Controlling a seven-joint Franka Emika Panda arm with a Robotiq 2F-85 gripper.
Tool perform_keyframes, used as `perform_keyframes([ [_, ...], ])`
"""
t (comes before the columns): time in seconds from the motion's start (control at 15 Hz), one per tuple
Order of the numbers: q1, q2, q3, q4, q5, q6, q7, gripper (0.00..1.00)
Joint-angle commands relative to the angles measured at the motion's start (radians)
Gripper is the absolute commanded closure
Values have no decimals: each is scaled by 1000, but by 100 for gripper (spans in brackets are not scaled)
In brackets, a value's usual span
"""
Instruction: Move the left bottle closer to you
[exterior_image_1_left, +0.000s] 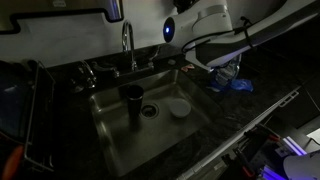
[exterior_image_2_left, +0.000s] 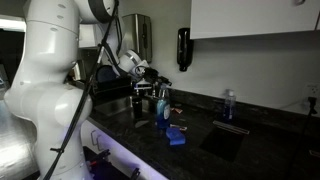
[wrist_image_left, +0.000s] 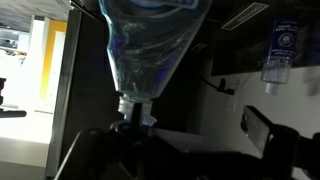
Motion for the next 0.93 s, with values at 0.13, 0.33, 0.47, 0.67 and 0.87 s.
perform_keyframes([
  [0.13, 0, -13, 8, 13, 30, 17, -37, 0],
  [0.33, -2, -13, 12, 26, 71, 30, -37, 0],
  [0.47, -2, -12, 12, 39, 100, 38, -38, 0],
  [0.67, 3, -27, 16, 53, 147, 48, -35, 0],
  [0.87, 4, -49, 16, 83, 195, 69, -45, 0],
])
